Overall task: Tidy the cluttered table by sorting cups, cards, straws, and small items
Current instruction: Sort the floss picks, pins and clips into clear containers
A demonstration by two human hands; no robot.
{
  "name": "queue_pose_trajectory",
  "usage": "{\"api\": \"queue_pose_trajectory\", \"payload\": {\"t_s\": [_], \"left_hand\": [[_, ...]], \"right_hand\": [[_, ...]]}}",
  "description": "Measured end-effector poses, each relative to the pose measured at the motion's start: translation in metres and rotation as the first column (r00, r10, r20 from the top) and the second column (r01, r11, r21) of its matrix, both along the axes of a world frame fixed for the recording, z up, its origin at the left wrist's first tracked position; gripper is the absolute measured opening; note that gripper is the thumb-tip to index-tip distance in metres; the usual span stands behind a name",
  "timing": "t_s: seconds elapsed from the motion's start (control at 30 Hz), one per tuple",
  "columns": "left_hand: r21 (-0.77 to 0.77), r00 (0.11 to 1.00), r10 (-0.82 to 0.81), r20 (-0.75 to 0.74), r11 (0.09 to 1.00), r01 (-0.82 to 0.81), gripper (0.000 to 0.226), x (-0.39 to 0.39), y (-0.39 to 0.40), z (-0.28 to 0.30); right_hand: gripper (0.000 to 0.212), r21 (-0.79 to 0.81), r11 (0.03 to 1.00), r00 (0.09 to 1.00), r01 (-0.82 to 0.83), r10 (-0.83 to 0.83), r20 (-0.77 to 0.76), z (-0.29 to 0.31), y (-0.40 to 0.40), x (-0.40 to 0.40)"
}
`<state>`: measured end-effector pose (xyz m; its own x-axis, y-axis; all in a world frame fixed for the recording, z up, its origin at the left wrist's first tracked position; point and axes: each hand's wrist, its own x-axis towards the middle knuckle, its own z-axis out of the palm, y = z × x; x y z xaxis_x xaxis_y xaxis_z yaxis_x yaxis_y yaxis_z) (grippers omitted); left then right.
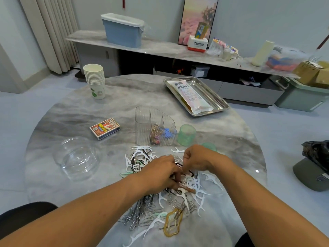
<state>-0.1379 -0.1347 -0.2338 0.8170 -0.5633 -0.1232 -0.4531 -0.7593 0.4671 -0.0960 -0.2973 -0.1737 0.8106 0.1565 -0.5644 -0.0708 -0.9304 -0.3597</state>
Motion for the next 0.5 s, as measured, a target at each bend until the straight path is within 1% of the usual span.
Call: {"api": "queue_pose_trajectory", "payload": {"t_s": [0.1, 0.13, 0.23, 0.33, 0.4, 0.5], "left_hand": [[-0.016, 1.000, -0.006, -0.030, 1.000, 0.006, 0.020, 0.001, 0.001, -0.002], [-0.025, 0.999, -0.004, -0.033, 1.000, 0.003, 0.022, 0.001, 0.002, -0.003], [-0.061, 1.000, 0.002, -0.022, 0.998, -0.003, 0.040, 0.000, 0.000, -0.003], [-0.070, 0.999, -0.030, 0.026, 0.997, 0.032, 0.051, -0.005, -0.009, -0.006], [-0.071, 0.995, -0.064, 0.078, 0.995, 0.070, 0.058, -0.009, -0.018, -0.009], [-0.026, 0.964, -0.186, 0.189, 0.981, 0.195, 0.056, -0.015, -0.031, -0.012]], "right_hand": [[0.022, 0.116, 0.990, 0.996, 0.085, -0.084, -0.011, 0.004, -0.011, 0.003], [0.020, 0.156, 0.981, 0.994, 0.113, -0.112, -0.016, 0.006, -0.013, 0.004], [0.009, 0.246, 0.950, 0.981, 0.192, -0.195, -0.013, 0.015, -0.017, 0.006], [0.004, 0.294, 0.924, 0.966, 0.246, -0.258, 0.001, 0.017, -0.017, 0.007], [0.005, 0.315, 0.910, 0.959, 0.269, -0.282, -0.005, 0.015, -0.017, 0.008], [0.005, 0.320, 0.906, 0.958, 0.279, -0.283, -0.034, 0.013, -0.016, 0.008]]}}
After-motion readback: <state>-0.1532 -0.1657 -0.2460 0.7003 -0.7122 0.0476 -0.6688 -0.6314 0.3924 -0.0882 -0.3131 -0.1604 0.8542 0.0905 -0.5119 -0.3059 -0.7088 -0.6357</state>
